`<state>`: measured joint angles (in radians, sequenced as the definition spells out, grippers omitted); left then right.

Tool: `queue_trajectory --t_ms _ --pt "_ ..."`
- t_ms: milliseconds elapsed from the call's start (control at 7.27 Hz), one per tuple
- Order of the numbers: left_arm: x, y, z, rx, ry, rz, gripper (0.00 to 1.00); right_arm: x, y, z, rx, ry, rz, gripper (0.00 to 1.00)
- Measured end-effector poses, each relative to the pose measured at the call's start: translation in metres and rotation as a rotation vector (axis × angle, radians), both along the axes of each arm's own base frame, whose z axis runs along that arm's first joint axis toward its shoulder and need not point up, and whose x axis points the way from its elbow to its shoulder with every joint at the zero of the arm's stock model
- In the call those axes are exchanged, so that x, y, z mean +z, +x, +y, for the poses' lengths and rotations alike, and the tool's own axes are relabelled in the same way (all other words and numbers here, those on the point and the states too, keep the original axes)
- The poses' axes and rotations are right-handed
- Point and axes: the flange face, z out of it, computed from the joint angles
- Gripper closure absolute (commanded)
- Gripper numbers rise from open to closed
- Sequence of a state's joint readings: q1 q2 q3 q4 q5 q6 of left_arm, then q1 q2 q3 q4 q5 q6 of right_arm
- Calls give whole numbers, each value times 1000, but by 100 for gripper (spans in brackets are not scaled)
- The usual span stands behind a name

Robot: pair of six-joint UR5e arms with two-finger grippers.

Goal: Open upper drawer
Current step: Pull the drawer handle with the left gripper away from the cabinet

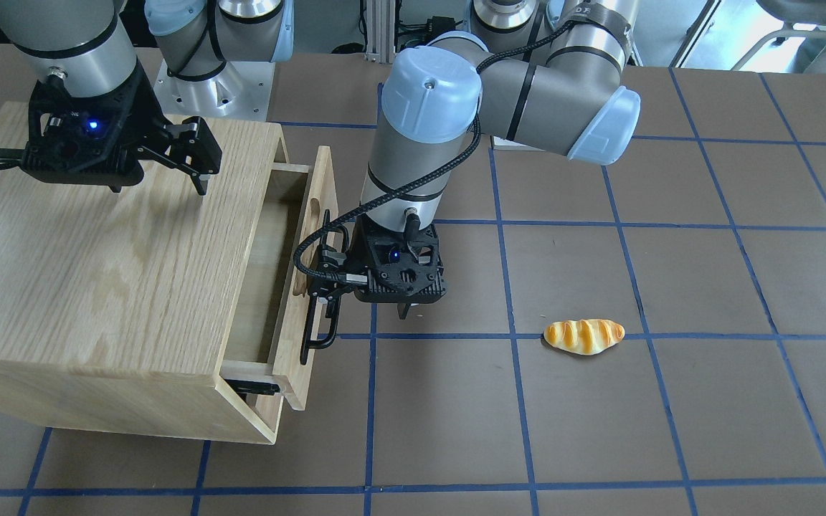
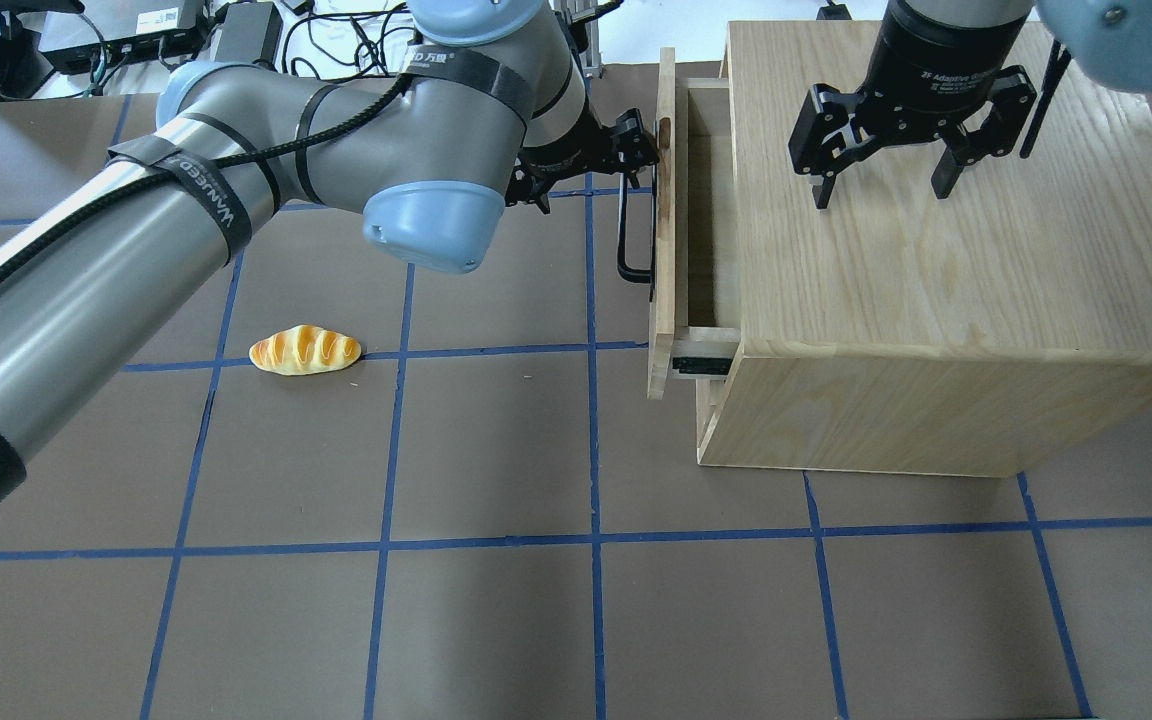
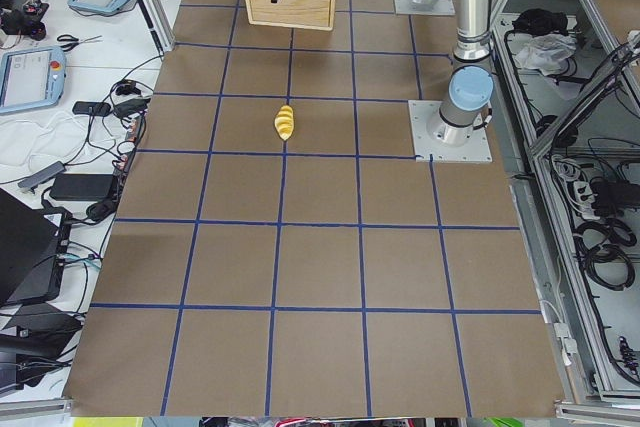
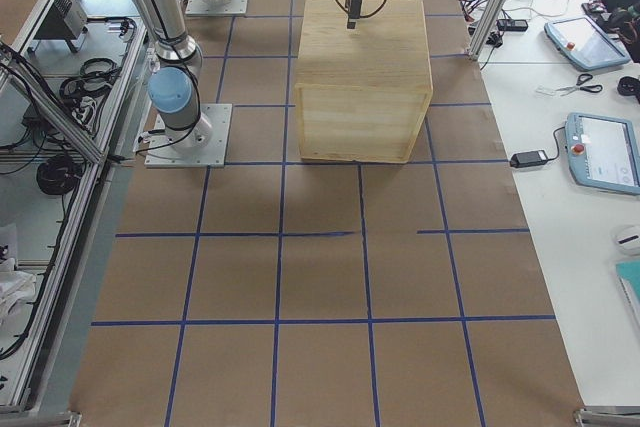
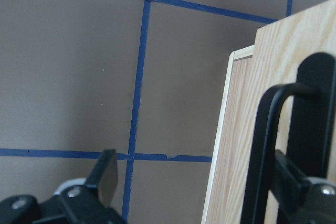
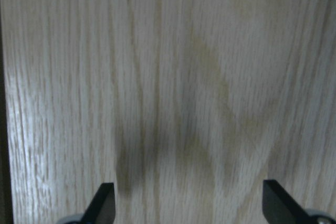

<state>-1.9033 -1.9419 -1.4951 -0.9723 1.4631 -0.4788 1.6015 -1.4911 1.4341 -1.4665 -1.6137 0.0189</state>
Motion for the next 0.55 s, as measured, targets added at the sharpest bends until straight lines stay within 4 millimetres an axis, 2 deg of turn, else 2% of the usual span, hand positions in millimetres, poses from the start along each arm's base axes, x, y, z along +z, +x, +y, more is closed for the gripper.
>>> queue_trajectory --t_ms 550 --pt "-3 7 -3 1 7 -6 0 1 0 0 0 -1 0 0"
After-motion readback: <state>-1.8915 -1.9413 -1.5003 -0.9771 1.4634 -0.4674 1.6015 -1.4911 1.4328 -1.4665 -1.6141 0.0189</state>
